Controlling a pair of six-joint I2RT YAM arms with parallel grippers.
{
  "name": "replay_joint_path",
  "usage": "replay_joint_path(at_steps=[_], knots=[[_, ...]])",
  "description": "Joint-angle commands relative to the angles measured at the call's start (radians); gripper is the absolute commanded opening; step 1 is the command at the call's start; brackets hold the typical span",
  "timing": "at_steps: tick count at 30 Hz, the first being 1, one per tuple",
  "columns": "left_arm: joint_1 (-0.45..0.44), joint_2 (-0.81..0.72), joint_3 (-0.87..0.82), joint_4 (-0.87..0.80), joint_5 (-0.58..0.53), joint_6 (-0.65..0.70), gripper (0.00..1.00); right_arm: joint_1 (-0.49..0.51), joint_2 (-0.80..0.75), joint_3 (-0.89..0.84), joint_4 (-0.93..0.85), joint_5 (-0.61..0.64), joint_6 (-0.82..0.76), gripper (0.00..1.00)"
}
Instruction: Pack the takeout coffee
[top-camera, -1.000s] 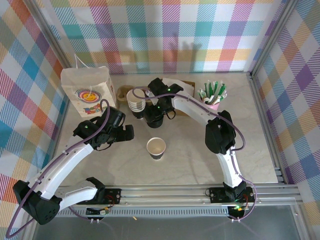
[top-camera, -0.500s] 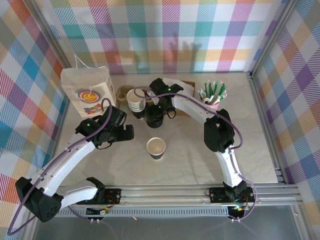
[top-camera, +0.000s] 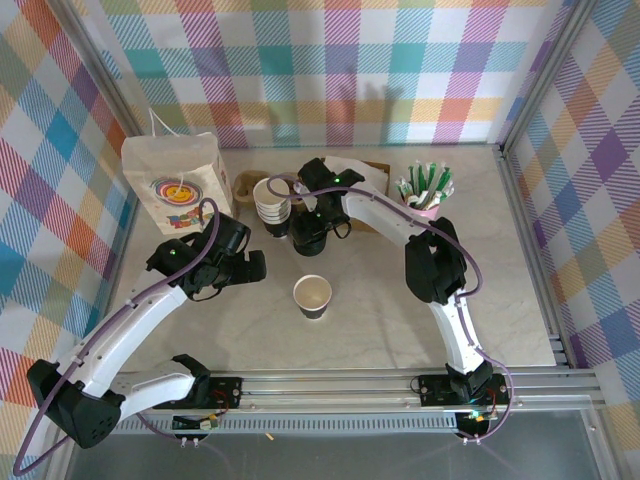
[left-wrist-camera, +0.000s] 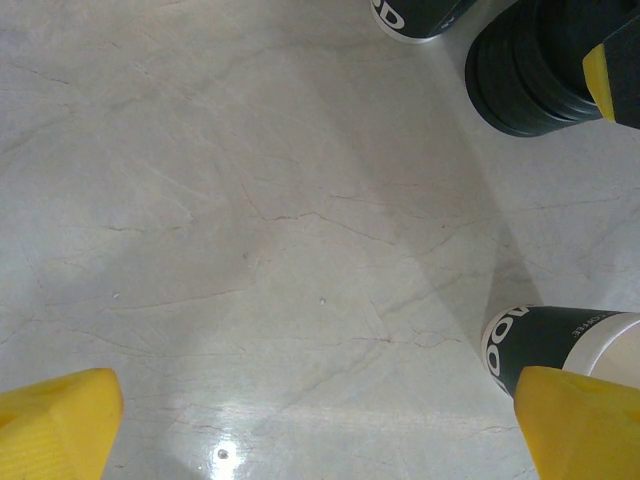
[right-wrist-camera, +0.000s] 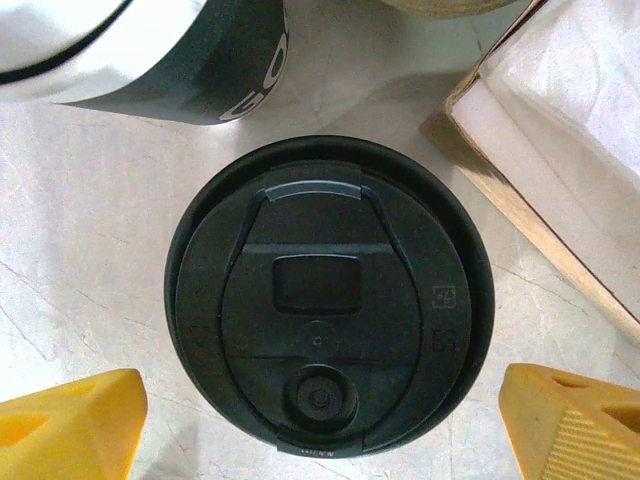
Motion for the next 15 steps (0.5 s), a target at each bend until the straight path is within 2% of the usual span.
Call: replay_joint_path(at_steps=[1, 15], knots=[[0.01, -0.014, 0.01, -0.024, -0.018, -0.014, 1.0, -0.006, 0.021, 0.035, -0.001, -0.005, -0.02, 0.9], [0.01, -0.018, 0.004, -0.026, -0.014, -0.026, 1.0, 0.004, 0.031, 0.053, -0.01, 0.013, -0.048, 0.86]])
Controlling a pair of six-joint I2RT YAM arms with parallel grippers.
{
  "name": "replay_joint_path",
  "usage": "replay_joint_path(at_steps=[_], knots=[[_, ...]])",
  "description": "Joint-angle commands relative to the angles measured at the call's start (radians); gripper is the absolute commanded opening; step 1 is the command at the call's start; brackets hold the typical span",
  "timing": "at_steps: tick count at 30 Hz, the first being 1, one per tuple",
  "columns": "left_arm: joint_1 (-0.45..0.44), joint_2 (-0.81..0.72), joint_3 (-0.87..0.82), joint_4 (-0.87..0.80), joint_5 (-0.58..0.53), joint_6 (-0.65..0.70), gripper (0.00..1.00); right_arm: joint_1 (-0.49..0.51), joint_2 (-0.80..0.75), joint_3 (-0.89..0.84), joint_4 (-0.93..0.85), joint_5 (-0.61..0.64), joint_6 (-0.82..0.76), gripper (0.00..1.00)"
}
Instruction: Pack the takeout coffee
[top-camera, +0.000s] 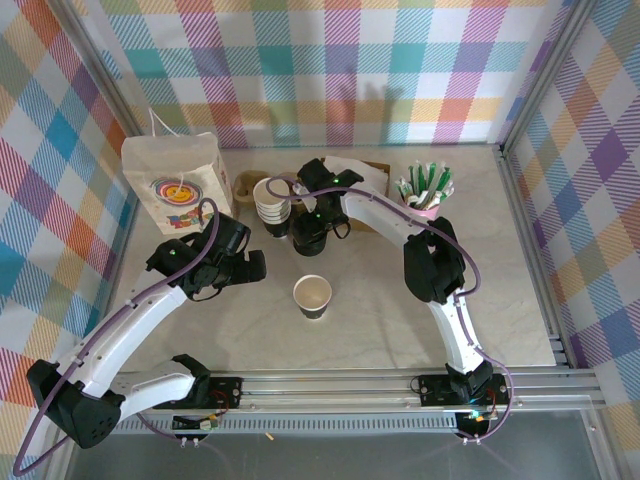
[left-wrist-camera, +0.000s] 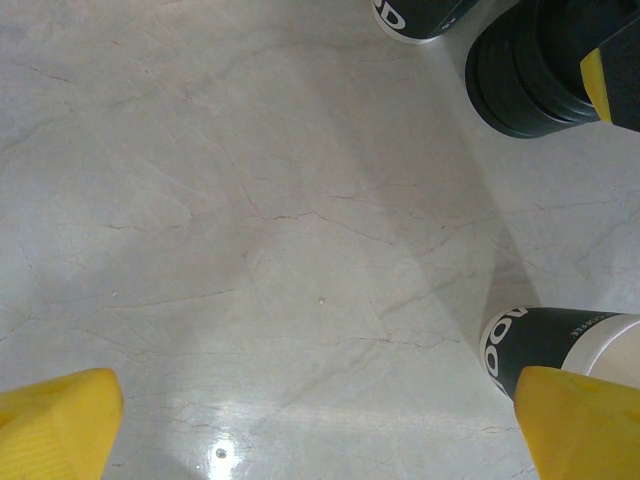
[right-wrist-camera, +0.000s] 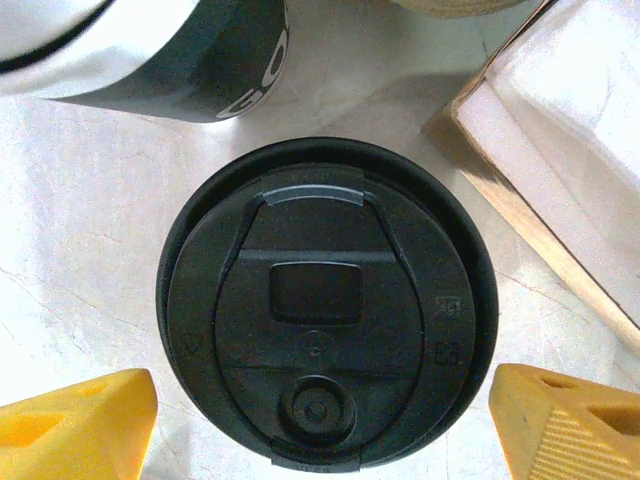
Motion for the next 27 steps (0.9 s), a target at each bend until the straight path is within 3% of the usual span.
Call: replay_joint_path(at_steps=[1, 27], knots=[[0.01, -0.017, 0.004, -0.027, -0.014, -0.02, 1.0, 0.005, 0.024, 0.049, -0.011, 0.009, -0.028, 0.86], [0.01, -0.035, 0.001, -0.04, -0.016, -0.025, 1.0, 0.018, 0.065, 0.091, -0.031, 0.022, -0.043, 0.82]])
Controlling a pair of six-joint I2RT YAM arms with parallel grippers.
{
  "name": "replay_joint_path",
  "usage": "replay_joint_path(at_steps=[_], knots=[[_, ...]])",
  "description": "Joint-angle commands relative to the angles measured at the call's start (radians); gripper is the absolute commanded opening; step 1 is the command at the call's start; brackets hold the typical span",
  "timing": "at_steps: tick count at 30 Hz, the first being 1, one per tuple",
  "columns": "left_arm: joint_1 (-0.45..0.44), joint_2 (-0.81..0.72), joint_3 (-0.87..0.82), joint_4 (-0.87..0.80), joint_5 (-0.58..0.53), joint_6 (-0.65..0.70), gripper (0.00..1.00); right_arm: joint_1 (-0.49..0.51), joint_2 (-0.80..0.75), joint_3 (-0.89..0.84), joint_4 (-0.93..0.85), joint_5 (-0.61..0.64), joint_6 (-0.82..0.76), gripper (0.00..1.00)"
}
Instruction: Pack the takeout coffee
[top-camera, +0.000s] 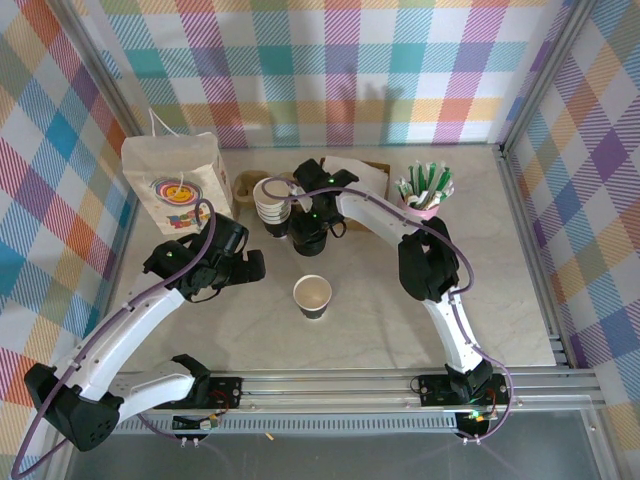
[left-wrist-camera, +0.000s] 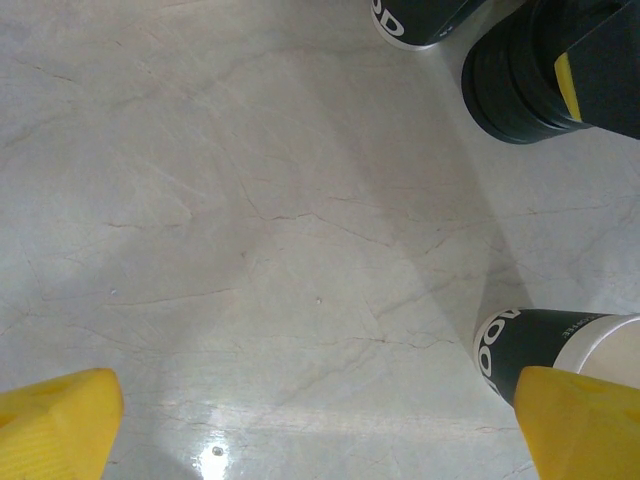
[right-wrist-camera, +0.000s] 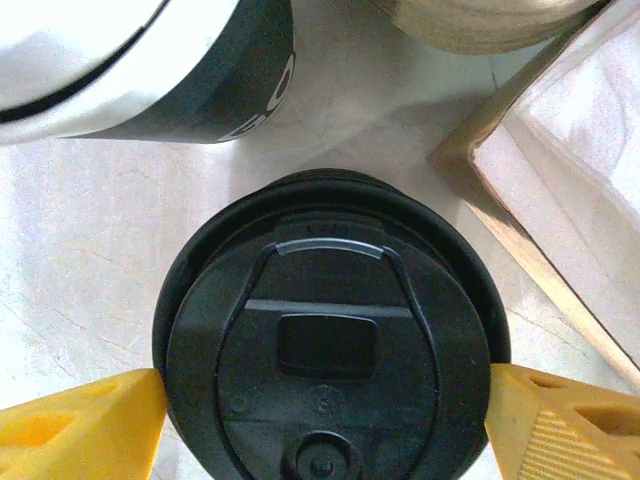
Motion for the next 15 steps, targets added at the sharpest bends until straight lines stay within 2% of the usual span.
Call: replay_joint_path(at_steps=[1, 15], knots=[[0.01, -0.017, 0.001, -0.036, -0.015, -0.01, 1.0, 0.008, 0.019, 0.036, -0.021, 0.005, -0.015, 0.82], [0.01, -0.016, -0.001, -0.034, -0.014, -0.011, 1.0, 0.008, 0.024, 0.041, -0.025, 0.019, -0.021, 0.8]])
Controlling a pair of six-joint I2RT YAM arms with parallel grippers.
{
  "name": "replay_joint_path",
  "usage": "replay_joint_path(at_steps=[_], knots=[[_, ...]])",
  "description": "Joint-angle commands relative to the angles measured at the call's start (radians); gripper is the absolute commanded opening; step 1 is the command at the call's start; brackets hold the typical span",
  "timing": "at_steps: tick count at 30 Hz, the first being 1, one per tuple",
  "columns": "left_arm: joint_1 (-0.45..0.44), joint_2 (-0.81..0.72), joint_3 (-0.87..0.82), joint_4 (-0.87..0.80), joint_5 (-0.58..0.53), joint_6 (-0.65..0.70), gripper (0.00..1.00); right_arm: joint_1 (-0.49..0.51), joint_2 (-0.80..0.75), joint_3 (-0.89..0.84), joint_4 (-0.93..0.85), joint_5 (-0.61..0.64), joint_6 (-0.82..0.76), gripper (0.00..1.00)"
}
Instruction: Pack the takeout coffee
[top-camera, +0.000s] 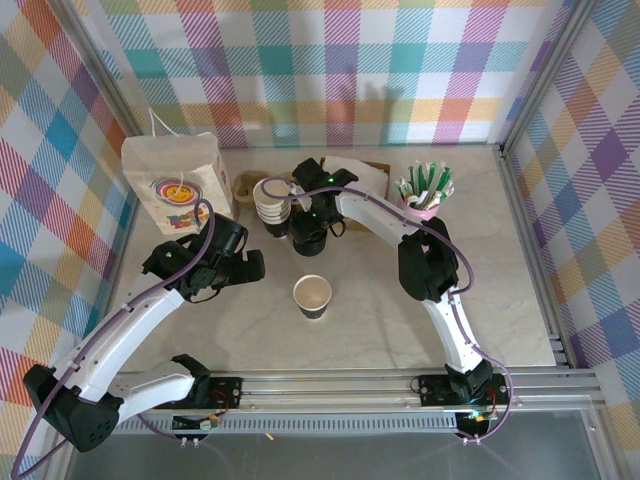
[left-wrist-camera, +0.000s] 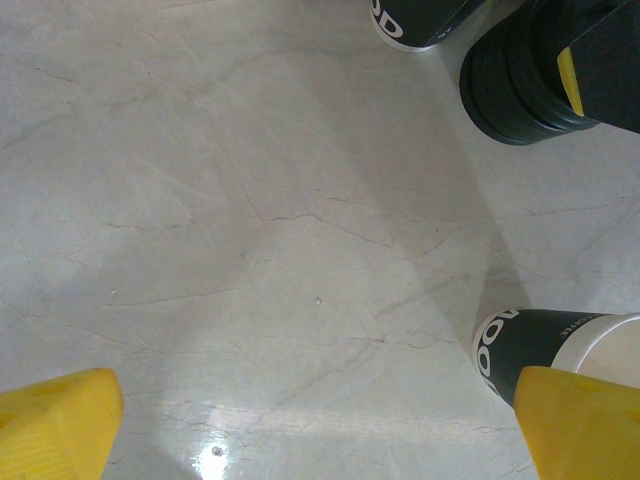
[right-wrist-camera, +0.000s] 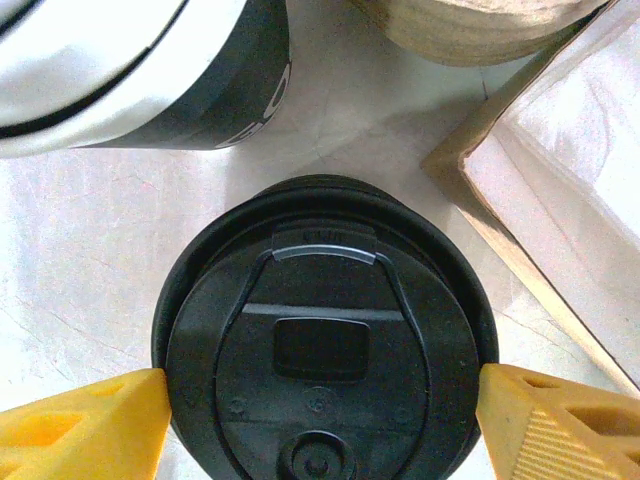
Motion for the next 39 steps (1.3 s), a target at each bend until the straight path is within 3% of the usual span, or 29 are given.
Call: replay_joint_path(at_steps=[1, 18, 39], knots=[[0.01, -0.012, -0.001, -0.033, -0.011, -0.011, 1.0, 0.006, 0.023, 0.027, -0.02, 0.005, -0.019, 0.8], [0.01, -0.011, -0.011, -0.028, -0.01, -0.01, 1.0, 0.006, 0.027, 0.026, -0.029, 0.012, -0.02, 0.79], [0.012, -0.03, -0.027, -0.022, -0.011, -0.014, 1.0, 0.007, 0.0, 0.037, -0.044, 0.005, -0.019, 0.61]])
